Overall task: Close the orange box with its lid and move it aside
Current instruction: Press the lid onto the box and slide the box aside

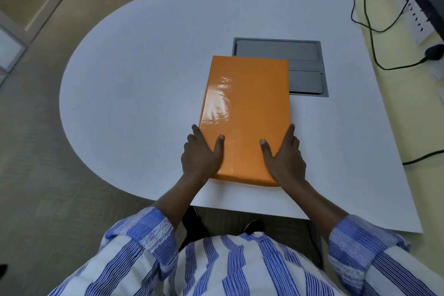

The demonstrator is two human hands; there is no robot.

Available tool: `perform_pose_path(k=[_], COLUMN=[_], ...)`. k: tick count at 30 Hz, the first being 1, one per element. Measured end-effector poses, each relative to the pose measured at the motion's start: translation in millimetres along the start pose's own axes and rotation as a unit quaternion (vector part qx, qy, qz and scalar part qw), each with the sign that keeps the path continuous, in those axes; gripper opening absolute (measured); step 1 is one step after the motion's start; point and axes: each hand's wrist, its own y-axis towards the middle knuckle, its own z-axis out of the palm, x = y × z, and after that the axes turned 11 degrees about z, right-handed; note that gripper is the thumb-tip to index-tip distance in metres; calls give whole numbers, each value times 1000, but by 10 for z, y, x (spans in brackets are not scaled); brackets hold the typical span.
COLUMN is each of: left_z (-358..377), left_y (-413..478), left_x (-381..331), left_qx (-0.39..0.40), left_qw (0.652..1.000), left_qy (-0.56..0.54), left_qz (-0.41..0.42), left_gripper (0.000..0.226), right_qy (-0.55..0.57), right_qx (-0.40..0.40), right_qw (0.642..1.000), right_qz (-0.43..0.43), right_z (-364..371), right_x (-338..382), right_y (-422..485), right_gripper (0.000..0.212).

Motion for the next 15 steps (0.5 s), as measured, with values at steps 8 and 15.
perform_pose_path(k=[8,15], left_z=[-132,-177], left_y=[567,1486], left_x=[-106,-402], left_qx=[23,68], left_qw=[997,981], left_qy=[17,67], left_qz=[72,168], left_gripper=[98,91], right_qy=[-27,-125], right_qx=[-30,-23], right_qw=[999,989], right_qz=[-19,-73], right_z=[-104,-37], right_x=[434,935], right_y=[572,1224], right_gripper=[96,91])
